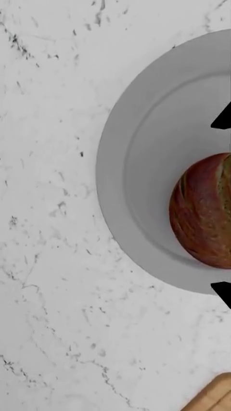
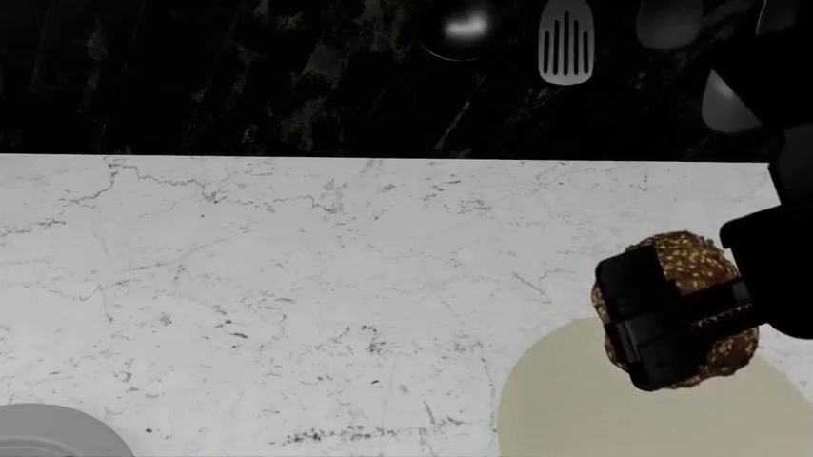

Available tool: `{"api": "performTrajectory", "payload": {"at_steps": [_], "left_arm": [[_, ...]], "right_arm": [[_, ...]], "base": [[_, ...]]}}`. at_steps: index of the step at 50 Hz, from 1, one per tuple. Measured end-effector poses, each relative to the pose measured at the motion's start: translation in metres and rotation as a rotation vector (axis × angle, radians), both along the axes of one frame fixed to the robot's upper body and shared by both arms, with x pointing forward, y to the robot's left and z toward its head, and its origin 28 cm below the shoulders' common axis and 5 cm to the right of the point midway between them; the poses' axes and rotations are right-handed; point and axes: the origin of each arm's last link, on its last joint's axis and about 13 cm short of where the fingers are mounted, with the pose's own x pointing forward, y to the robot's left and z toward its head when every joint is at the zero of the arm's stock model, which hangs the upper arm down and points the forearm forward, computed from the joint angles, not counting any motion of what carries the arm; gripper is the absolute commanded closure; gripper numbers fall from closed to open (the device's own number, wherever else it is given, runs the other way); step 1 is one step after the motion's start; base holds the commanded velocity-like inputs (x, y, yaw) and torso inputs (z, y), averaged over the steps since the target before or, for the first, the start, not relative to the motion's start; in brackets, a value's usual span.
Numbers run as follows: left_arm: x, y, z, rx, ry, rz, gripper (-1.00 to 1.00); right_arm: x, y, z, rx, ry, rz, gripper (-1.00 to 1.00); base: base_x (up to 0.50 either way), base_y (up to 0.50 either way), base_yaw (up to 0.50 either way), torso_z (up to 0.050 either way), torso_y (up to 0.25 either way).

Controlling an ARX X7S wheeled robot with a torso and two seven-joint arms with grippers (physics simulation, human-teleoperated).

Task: Place all breads on the cutting board.

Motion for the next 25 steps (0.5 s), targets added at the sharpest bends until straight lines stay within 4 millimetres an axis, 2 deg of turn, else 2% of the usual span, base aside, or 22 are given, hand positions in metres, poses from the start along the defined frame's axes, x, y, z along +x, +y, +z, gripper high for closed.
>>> {"api": "performTrajectory", "payload": {"at_steps": [25], "left_arm": [[0.009, 0.006, -0.019, 0.004, 0.035, 0.028, -1.0]], "right_arm": [[0.001, 0.0, -0.007, -0.008, 0.015, 0.0, 1.0]], "base": [[0.0, 0.0, 0.0, 0.0, 0.0]]}}
